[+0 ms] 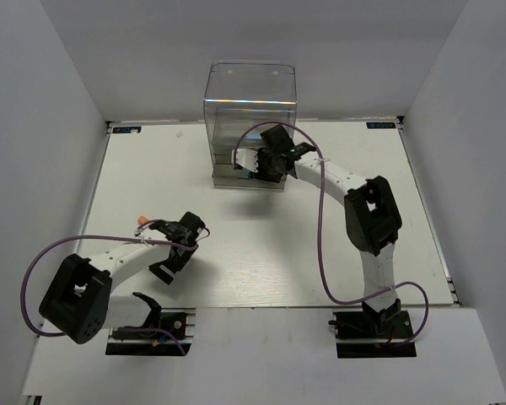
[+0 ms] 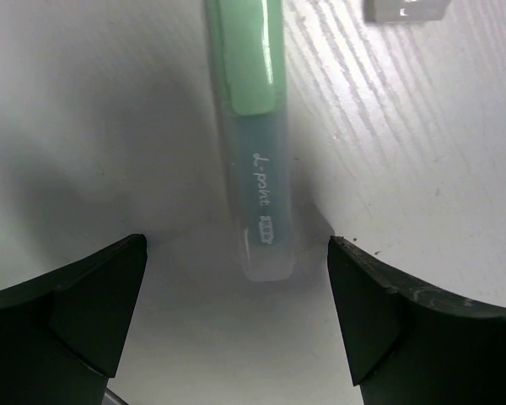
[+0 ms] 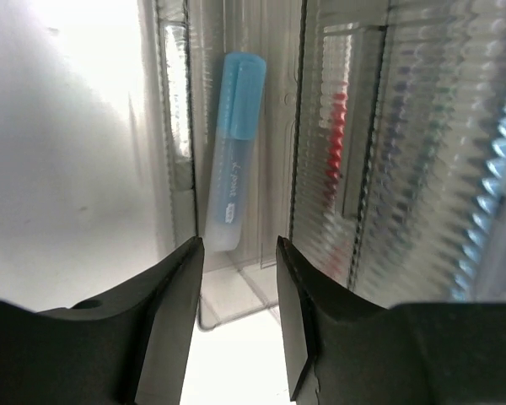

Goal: Sort the stationery into containers
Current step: Place the pen in the drawer, then pick up the pen from the center of the board.

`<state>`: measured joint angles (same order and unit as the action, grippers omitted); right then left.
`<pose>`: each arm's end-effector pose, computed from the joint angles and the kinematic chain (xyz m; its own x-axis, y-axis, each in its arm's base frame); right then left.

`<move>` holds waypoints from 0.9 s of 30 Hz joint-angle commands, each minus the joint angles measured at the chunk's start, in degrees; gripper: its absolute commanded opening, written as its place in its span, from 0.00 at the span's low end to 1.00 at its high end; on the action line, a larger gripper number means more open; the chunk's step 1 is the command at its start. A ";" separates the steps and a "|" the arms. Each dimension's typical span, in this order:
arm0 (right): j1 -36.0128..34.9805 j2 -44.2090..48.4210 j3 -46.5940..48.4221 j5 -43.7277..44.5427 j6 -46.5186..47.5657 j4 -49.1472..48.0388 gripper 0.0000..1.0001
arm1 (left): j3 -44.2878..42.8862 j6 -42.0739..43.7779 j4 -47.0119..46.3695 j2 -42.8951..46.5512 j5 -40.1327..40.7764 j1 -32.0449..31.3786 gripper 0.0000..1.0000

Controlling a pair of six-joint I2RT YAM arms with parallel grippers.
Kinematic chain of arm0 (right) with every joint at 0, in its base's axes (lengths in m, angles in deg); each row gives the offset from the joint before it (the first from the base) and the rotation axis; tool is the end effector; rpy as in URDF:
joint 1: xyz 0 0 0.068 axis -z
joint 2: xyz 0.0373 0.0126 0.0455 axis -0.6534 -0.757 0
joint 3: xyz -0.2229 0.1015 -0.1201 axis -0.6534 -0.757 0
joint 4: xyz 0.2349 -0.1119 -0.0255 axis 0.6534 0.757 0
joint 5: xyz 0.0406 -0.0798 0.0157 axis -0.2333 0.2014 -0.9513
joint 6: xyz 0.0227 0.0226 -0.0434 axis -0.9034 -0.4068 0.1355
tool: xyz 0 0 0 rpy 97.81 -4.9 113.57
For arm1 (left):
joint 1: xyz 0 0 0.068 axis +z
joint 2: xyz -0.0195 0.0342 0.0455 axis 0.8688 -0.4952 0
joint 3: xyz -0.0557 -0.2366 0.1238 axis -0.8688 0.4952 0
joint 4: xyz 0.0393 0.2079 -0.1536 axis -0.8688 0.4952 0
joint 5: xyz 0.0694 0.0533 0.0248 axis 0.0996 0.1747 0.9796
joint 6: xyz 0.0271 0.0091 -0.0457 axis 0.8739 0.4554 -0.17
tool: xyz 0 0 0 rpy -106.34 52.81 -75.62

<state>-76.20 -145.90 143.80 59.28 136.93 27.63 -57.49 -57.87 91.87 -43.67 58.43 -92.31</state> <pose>0.3821 0.2750 0.2291 0.2110 -0.8894 -0.4056 -0.8400 0.0472 -0.5406 0.1513 -0.0760 0.1567 -0.5072 -0.7405 -0.4409 -0.8282 0.5603 0.0118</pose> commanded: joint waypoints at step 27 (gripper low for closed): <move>3.49 16.10 -10.17 -10.38 -10.40 0.26 0.53 | -1.86 9.02 -9.73 -7.20 -0.16 12.91 0.78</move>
<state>-73.18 -133.11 134.23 50.83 128.08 28.51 -60.90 -49.91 86.03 -49.61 59.94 -80.96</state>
